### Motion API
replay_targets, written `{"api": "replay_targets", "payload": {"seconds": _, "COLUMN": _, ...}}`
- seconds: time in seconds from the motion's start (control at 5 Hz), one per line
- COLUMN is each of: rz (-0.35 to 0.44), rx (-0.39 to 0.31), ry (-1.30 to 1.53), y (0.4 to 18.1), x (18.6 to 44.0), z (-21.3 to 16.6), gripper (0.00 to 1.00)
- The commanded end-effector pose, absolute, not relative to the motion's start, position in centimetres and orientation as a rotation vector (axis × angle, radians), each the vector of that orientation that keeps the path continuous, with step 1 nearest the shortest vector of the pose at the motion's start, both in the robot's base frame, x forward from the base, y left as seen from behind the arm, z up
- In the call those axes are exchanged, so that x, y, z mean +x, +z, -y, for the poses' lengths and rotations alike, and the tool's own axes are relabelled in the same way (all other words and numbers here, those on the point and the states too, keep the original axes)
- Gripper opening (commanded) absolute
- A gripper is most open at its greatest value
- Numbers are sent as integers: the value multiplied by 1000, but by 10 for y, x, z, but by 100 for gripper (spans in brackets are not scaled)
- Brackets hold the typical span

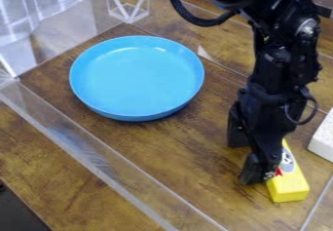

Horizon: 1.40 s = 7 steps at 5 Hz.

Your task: Put the yellow block in the blue tray

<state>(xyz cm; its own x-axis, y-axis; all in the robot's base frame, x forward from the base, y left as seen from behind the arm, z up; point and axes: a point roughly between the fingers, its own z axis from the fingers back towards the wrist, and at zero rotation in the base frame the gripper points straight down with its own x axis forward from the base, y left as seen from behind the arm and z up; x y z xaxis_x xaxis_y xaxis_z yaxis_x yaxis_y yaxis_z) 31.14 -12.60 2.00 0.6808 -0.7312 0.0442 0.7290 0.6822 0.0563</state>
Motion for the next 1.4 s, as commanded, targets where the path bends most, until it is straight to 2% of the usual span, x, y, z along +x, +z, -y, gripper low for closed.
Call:
{"api": "replay_targets", "payload": {"seconds": 0.0, "rz": 86, "rx": 33, "ry": -809, "y": 25, "x": 313, "z": 132, "gripper": 100}}
{"api": "replay_targets", "payload": {"seconds": 0.6, "rz": 67, "rx": 33, "ry": -663, "y": 24, "x": 325, "z": 107, "gripper": 100}}
{"api": "replay_targets", "payload": {"seconds": 1.0, "rz": 62, "rx": 29, "ry": -663, "y": 27, "x": 315, "z": 113, "gripper": 100}}
{"api": "replay_targets", "payload": {"seconds": 1.2, "rz": 61, "rx": 27, "ry": -652, "y": 37, "x": 316, "z": 125, "gripper": 100}}
